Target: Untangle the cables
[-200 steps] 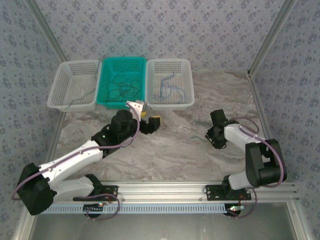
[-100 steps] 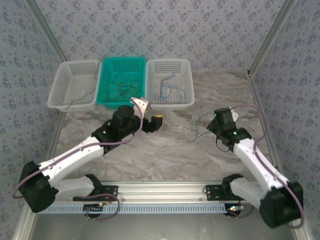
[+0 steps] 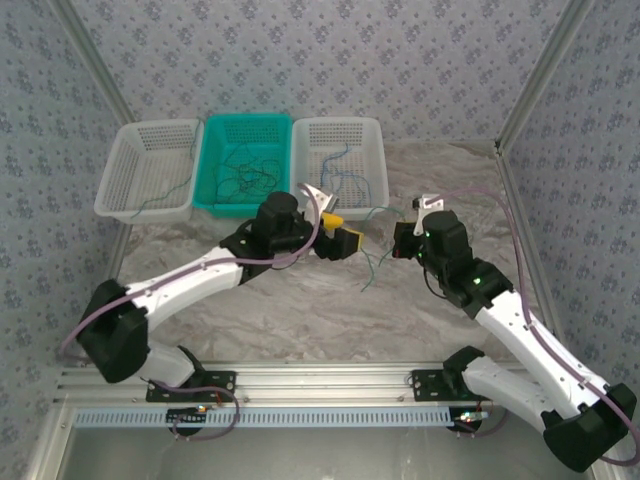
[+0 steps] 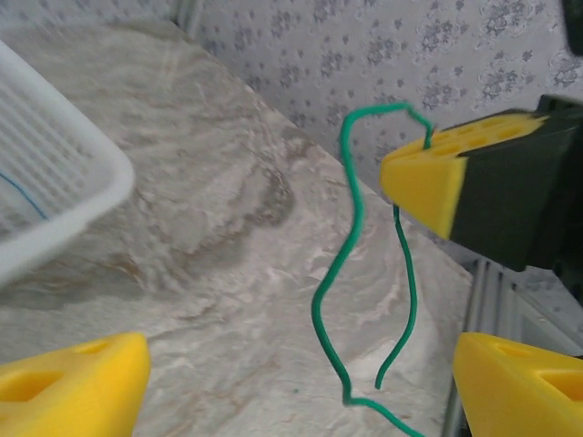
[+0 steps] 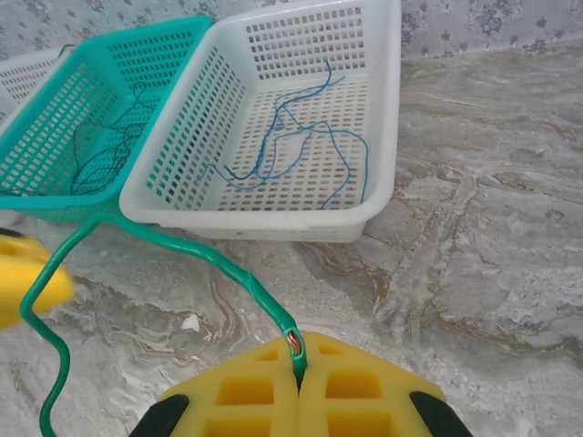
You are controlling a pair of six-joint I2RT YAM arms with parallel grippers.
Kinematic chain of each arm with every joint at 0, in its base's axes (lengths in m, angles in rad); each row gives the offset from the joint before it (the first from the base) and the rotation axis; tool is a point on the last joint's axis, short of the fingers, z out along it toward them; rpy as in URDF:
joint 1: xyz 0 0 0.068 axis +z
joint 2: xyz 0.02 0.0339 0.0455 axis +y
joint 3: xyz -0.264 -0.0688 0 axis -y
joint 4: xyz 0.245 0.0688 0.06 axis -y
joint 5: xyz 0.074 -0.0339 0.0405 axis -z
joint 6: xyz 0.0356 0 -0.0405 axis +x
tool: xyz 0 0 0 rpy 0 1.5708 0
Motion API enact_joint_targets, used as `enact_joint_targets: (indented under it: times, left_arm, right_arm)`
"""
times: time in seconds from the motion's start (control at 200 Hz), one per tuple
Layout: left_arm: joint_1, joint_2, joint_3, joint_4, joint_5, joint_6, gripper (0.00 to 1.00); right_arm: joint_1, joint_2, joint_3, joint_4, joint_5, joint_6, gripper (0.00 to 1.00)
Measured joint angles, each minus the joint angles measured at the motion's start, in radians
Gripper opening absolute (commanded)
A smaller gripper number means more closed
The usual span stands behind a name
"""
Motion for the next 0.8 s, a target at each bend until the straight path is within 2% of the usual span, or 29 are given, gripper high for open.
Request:
enact_joint_targets:
  times: [0.105, 0.195, 0.34, 0.47, 0.575, 0.66, 0.735, 0.8]
  left_arm:
    - [-0.012, 0.050, -0.021, 0.089, 0.027, -0.080, 0.80]
    - [-0.029, 0.091, -0.031, 0.148, 0.033, -0.140, 0.67]
    - [-0.057, 0.154, -0.036, 0.188, -0.002, -0.209, 0.29]
    - [-0.062, 0.157, -0.068, 0.168, -0.098, -0.211, 0.00]
    - [-0.035, 0.122, -0.077, 0.068, -0.206, -0.161, 0.00]
    - [0.010, 0.031, -0.080, -0.021, -0.278, -0.093, 0.00]
    - [0.074, -0.101, -0.080, -0.074, -0.298, -0.029, 0.00]
    - [0.142, -0.212, -0.079, -0.106, -0.278, 0.016, 0.00]
  right_arm:
    - [0.000, 0.000, 0.008, 0.011, -0.005, 0.001, 0.00]
    - [0.000, 0.000, 0.013, 0.020, -0.005, 0.005, 0.00]
    - [-0.001, 0.000, 0.013, 0.024, -0.002, 0.023, 0.00]
    - [-0.013, -0.010, 0.013, 0.020, 0.022, 0.035, 0.00]
    - [-0.042, -0.039, 0.013, -0.013, 0.047, 0.054, 0.00]
    - [-0.076, -0.074, 0.003, -0.040, 0.040, 0.057, 0.00]
    - [-0.094, -0.099, -0.020, -0.037, -0.040, 0.040, 0.00]
    - [-0.093, -0.104, -0.036, -0.001, -0.162, 0.009, 0.00]
